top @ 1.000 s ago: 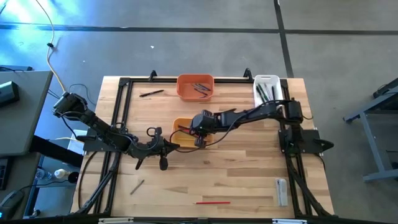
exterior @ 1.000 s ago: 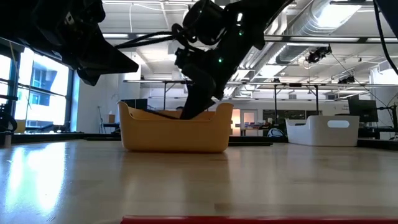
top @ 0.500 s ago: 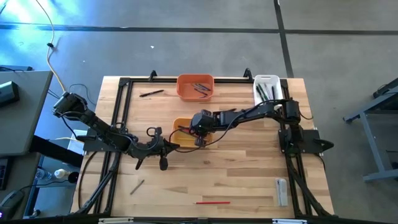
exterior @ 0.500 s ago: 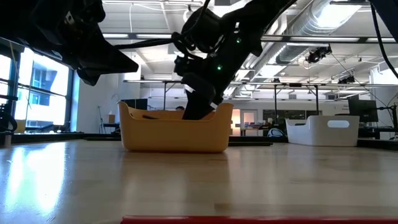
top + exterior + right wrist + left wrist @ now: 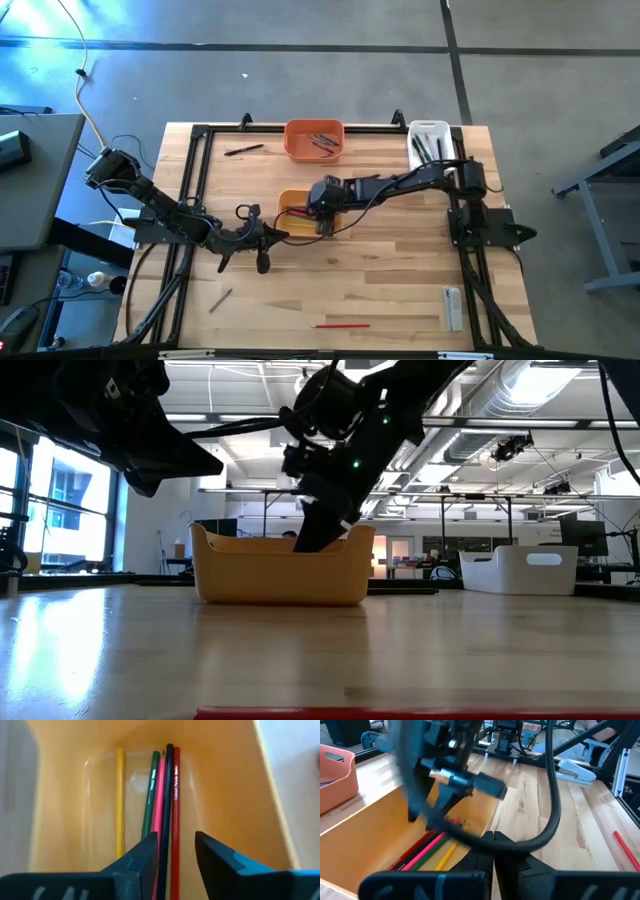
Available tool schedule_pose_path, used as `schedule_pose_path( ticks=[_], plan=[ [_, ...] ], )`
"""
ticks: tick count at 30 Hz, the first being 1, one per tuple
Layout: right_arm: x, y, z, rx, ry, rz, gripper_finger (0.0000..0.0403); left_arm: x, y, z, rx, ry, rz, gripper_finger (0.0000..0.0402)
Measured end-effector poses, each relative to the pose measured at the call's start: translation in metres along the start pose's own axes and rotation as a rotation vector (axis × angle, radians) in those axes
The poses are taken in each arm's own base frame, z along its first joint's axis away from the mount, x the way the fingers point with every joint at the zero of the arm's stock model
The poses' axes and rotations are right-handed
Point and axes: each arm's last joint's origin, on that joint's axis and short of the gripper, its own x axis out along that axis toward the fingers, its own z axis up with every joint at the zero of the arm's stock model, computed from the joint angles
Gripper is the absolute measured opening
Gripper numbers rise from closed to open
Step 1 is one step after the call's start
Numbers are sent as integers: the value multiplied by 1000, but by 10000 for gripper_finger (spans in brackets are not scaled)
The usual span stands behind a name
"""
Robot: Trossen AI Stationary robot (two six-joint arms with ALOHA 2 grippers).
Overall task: Sort crayons/erasers/pens/pencils in bins
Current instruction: Put the right black pen into the white bin
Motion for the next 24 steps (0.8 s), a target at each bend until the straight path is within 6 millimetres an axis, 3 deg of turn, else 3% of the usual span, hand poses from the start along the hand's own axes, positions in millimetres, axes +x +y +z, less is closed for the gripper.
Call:
schedule_pose_path(
  ticks=[4, 10, 12, 17, 24],
  plan=[
    [-31, 3, 9, -73, -25, -30, 101, 0, 0, 0, 1, 0, 0, 0],
    [-103, 17, 21, -230, -123, -44, 30, 0, 0, -1, 9, 11, 0, 0],
    [-124, 22, 16, -270, -177, -42, 9, 0, 0, -1, 9, 13, -2, 0],
    [-147, 26, -19, -291, -390, -8, 12, 0, 0, -1, 1, 13, -2, 0],
    [-150, 18, -86, -251, -663, 143, 2, 0, 0, -1, -16, 11, -2, 0]
  ],
)
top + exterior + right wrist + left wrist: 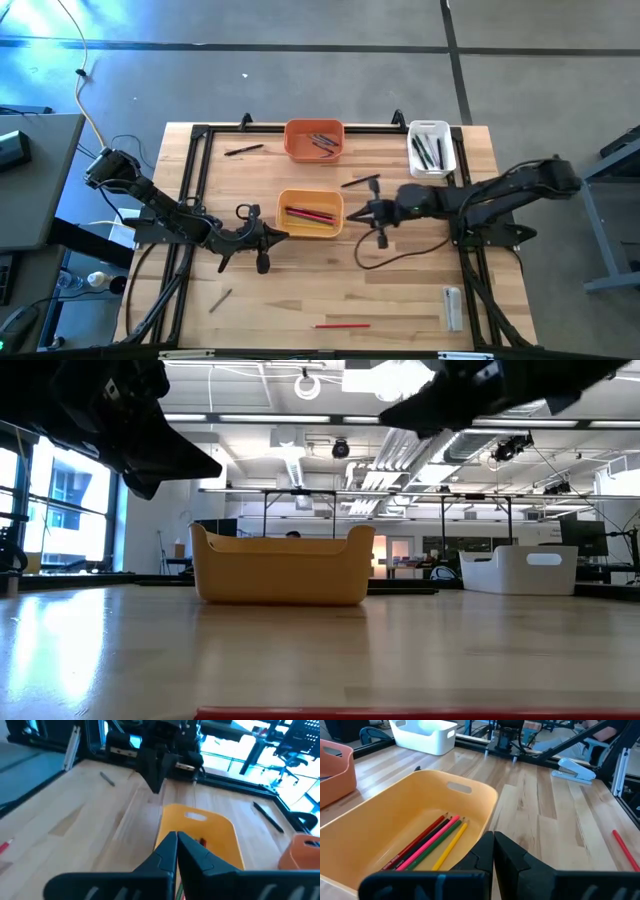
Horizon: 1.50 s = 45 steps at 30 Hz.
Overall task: Sort crayons/erasers/pens/pencils in bins
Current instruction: Put the right black pen into the white bin
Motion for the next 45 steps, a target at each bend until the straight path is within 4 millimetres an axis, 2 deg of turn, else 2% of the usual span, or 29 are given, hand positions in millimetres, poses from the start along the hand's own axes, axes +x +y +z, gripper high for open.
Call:
schedule_pose_path(
  ticks=[3, 6, 9, 14, 20, 25, 31, 36, 40, 45],
  plan=[
    [-12, 0, -17, 16, -19, -9, 4, 0, 0, 1, -5, -7, 2, 0],
    [-19, -8, -29, 32, 42, -78, 4, 0, 0, 1, -9, -13, 3, 0],
    [-20, -22, -40, 53, 183, -184, 4, 0, 0, 2, -11, -15, 4, 0],
    [-20, -52, -53, 90, 397, -252, 4, 0, 0, 1, -10, -13, 5, 0],
    [-22, -88, -76, 153, 583, -149, 5, 0, 0, 1, -9, -12, 5, 0],
    [-15, -114, -87, 174, 725, -145, 26, 0, 0, 1, -2, -11, 7, 0],
    [5, -138, -102, 202, 894, -84, 88, 0, 0, 1, 0, -12, 8, 0],
    [23, -156, -114, 186, 986, -118, 128, 0, 1, 1, 4, -7, 9, 0],
    [32, -168, -119, 198, 999, -114, 135, 0, 1, 0, 7, -4, 10, 0],
    [32, -172, -128, 209, 1019, -78, 122, 0, 1, 0, 10, -1, 12, 0]
  ],
)
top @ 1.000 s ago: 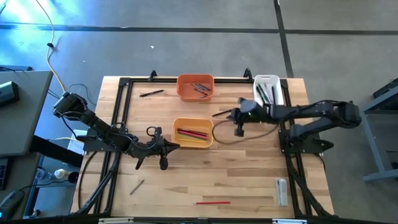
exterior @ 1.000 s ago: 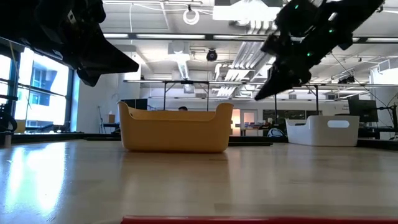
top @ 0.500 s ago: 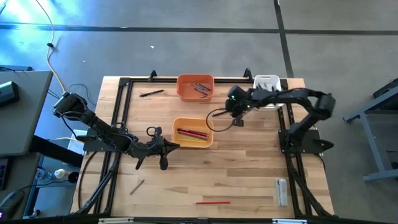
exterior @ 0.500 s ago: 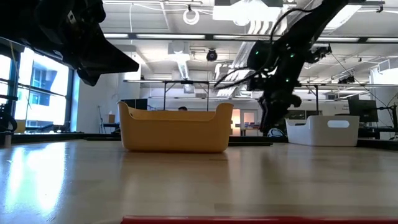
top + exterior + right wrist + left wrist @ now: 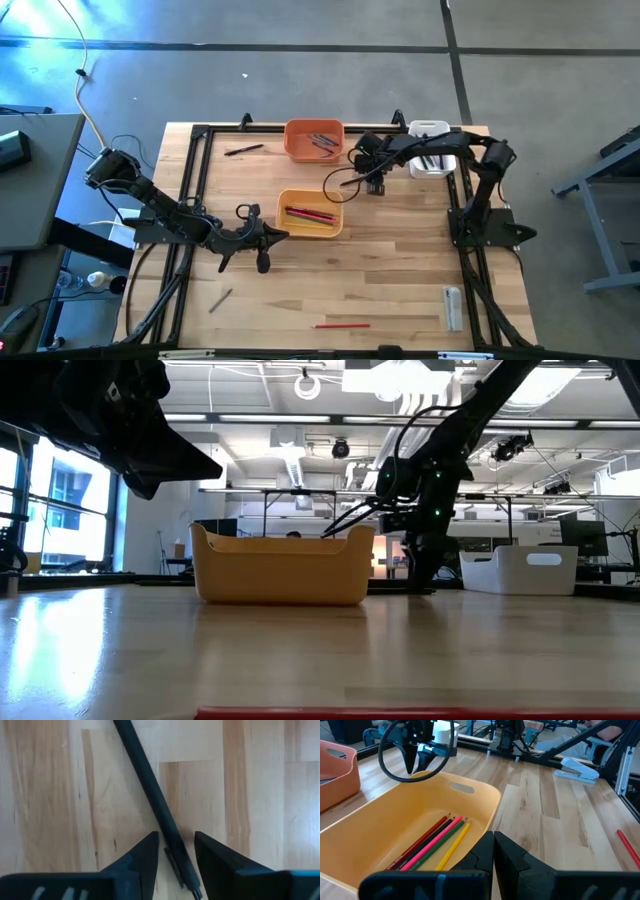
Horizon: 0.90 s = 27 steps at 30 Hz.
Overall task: Sort crayons/erasers/pens/pencils in bins
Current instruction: Put the right black pen into the white bin
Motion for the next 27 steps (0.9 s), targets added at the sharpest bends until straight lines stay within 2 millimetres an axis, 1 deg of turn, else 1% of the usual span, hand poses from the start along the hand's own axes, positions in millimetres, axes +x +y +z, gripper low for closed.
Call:
schedule_pose_path(
  ticks=[4, 10, 13, 16, 18, 20, 23, 27],
  plan=[
    [1, -3, -3, 24, 5, 39, 103, 0, 0, 0, 1, 1, 0, 0],
    [1, -3, -8, 51, 29, 87, 60, 0, 0, 0, 2, 2, 0, 0],
    [-2, -1, -12, 56, 61, 102, 37, 0, 0, 0, 2, 2, 0, 0],
    [-11, 1, -15, 77, 84, 105, 21, 0, 0, 0, 2, 2, 1, 0],
    [-20, 3, -17, 76, 78, 101, 16, 0, 0, -1, 4, 4, 2, 0],
    [-35, 3, -15, 82, 43, 82, 14, 0, 0, -1, 3, 5, 2, 0],
    [-57, 3, -19, 119, 24, 51, 13, 0, 0, -1, -3, 5, 2, 0],
    [-94, -1, -31, 243, 2, -45, 12, 0, 0, -1, -3, 5, 2, 0]
  ],
)
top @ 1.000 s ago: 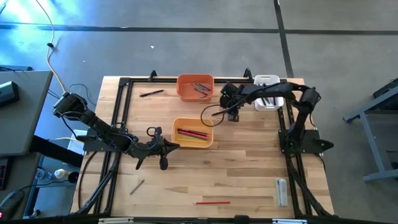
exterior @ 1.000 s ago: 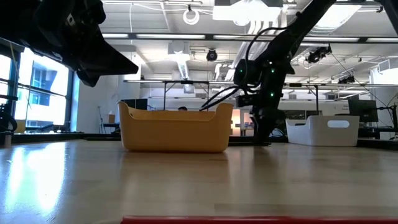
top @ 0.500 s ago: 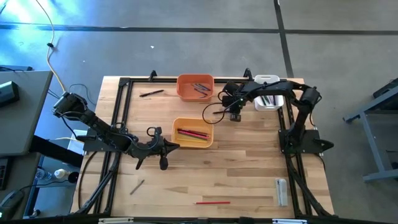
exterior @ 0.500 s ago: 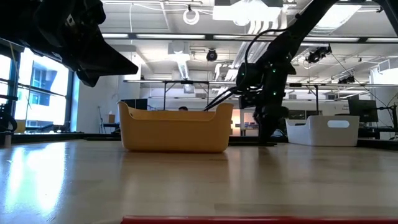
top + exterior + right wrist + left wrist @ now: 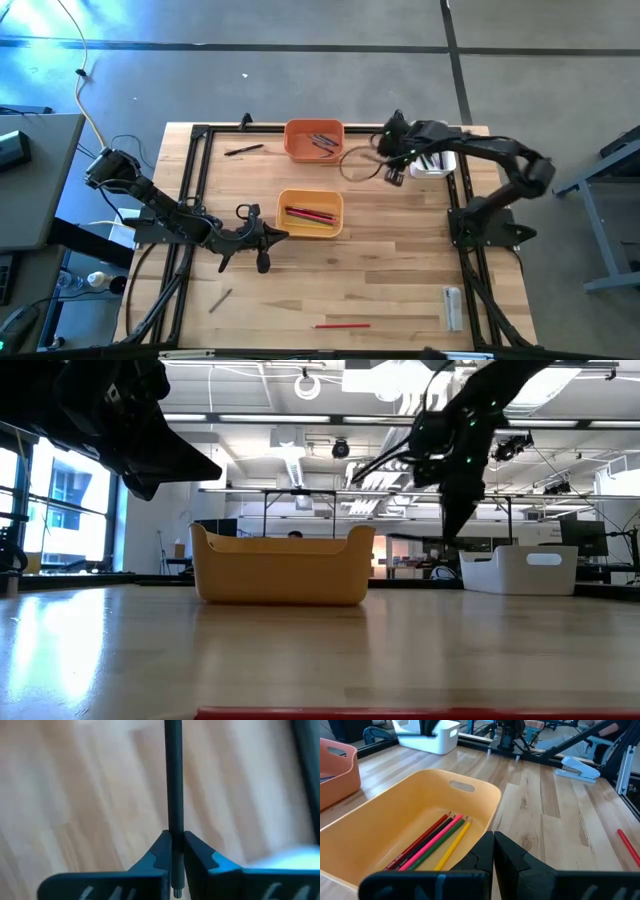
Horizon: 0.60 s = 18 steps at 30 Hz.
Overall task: Sort crayons/erasers/pens/pencils in bins
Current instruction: Put the right black pen into the white bin
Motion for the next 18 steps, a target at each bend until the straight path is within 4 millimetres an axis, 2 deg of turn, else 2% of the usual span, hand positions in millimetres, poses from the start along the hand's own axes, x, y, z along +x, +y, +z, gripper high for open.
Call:
schedule_pose_path(
  ticks=[4, 8, 14, 18],
  plan=[
    [-30, -20, -20, 238, -2, -140, 12, 0, 0, 0, 0, 0, 0, 0],
    [-44, -49, -41, 496, 20, -280, 12, 0, 0, 0, -3, 0, 0, 0],
    [-37, -86, -63, 741, 70, -367, 12, 0, 0, 0, -11, -1, 2, 0],
    [-26, -98, -62, 788, 69, -380, 12, 1, 0, -2, -1, 9, 7, 0]
  ],
)
